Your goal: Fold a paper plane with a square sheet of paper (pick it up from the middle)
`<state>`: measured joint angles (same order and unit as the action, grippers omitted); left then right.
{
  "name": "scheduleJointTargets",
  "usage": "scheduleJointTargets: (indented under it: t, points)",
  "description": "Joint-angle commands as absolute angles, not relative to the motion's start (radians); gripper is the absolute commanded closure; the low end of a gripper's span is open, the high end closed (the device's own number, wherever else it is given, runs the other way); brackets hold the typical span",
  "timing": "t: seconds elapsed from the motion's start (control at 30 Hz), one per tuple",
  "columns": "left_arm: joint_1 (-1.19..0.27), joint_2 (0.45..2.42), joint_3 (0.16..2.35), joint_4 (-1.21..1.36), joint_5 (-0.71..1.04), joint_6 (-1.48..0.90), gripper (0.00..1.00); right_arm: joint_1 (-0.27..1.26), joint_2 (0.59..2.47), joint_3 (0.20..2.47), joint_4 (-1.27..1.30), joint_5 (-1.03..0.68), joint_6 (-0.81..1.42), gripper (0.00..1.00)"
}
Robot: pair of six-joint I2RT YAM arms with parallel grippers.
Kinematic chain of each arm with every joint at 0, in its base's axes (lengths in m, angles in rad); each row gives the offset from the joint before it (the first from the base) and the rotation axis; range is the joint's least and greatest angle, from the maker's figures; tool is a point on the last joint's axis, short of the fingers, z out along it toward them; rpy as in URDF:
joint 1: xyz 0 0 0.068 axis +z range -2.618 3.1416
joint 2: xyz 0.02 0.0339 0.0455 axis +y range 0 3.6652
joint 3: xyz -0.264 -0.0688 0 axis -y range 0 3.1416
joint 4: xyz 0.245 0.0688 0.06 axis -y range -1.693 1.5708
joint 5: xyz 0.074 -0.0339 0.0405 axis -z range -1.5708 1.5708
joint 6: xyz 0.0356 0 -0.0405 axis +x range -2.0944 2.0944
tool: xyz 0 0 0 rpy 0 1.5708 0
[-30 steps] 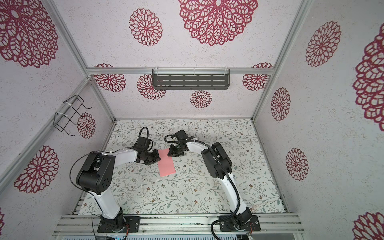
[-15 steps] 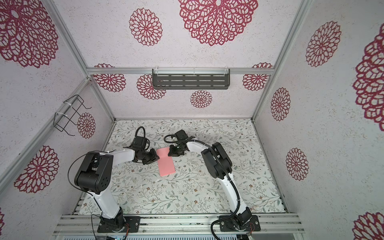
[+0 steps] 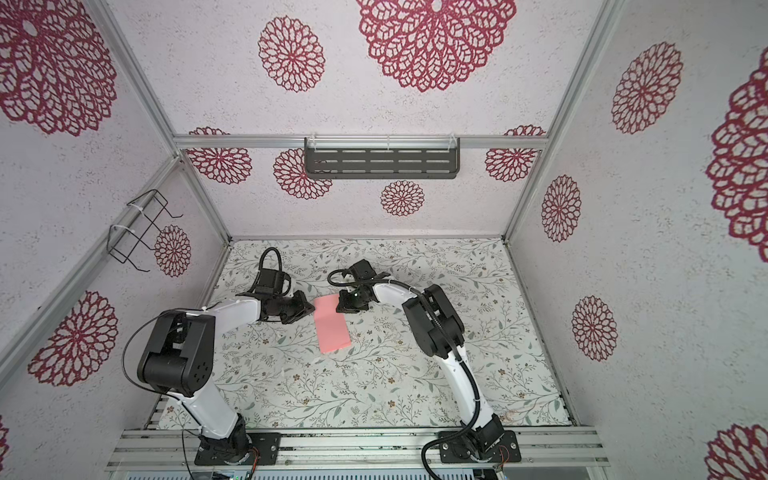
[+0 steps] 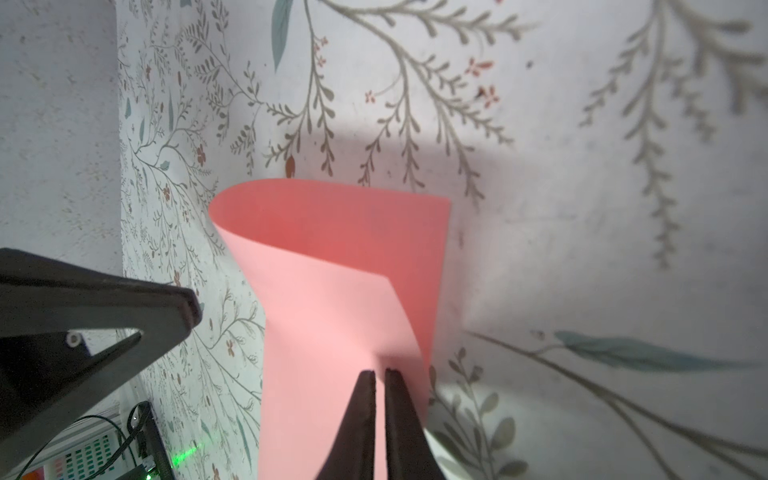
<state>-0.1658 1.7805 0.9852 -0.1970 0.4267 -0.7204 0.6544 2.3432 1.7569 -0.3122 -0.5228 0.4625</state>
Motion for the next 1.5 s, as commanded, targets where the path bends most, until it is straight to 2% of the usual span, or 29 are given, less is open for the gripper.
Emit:
scheduleJointTargets:
  t: [0.0,0.2,0.6,0.9,1.23,1.47]
  points:
    - [-0.169,1.840,1.020,-0.139,0.474,-0.730,0.89,0.650,2.382,1.712,-0.429,-0.405,0.440,0.88]
    - [-0.165,1.893,1.037,-0.137,0.468,-0.726,0.89,0.650,2.384,1.708,-0.430,-0.402,0.439,0.88]
    - [-0.119,1.871,1.021,-0.284,0.318,-0.665,0.90,0.647,2.380,1.695,-0.442,-0.371,0.436,0.88]
    - [-0.151,1.799,1.045,-0.193,0.474,-0.682,0.90,0.647,2.372,1.688,-0.436,-0.376,0.435,0.88]
    - [-0.155,1.941,1.145,-0.220,0.430,-0.661,0.91,0.647,2.375,1.686,-0.436,-0.381,0.433,0.88]
    - [-0.114,1.991,1.127,-0.244,0.393,-0.628,0.91,0.647,2.375,1.683,-0.436,-0.380,0.433,0.88]
